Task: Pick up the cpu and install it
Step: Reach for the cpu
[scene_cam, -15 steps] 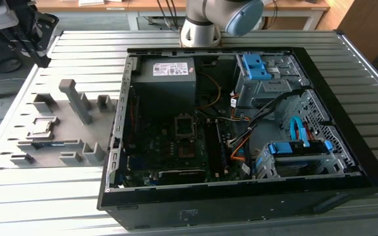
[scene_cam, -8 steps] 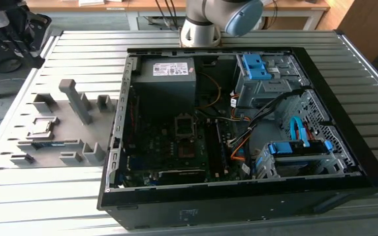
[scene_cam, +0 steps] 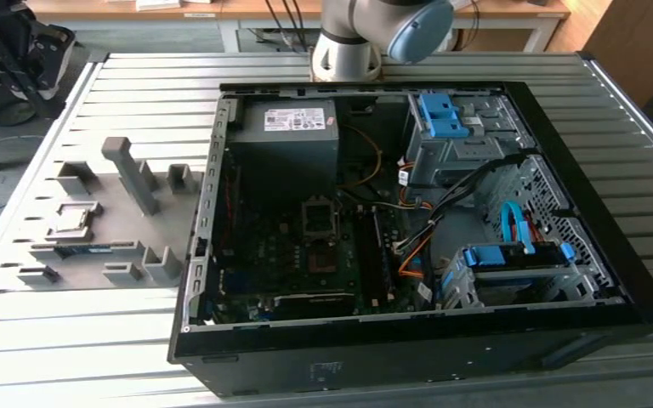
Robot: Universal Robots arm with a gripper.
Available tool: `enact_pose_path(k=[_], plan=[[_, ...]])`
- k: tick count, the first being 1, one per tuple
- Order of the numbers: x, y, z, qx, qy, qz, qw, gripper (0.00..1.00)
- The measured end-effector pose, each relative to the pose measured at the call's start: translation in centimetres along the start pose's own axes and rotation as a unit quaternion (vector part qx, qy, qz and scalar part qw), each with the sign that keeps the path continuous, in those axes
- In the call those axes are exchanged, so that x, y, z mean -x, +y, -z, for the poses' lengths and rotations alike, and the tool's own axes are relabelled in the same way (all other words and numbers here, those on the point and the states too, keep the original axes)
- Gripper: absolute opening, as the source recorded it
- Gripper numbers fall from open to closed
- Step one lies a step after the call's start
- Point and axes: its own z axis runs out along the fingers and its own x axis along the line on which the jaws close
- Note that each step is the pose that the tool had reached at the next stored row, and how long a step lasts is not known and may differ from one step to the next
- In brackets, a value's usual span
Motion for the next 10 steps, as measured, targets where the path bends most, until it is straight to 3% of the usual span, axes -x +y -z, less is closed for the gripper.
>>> enact_pose_path(k=[10], plan=[[-1.76, -0.13, -0.03, 0.0, 0.0, 0.0, 1.0, 0.1]])
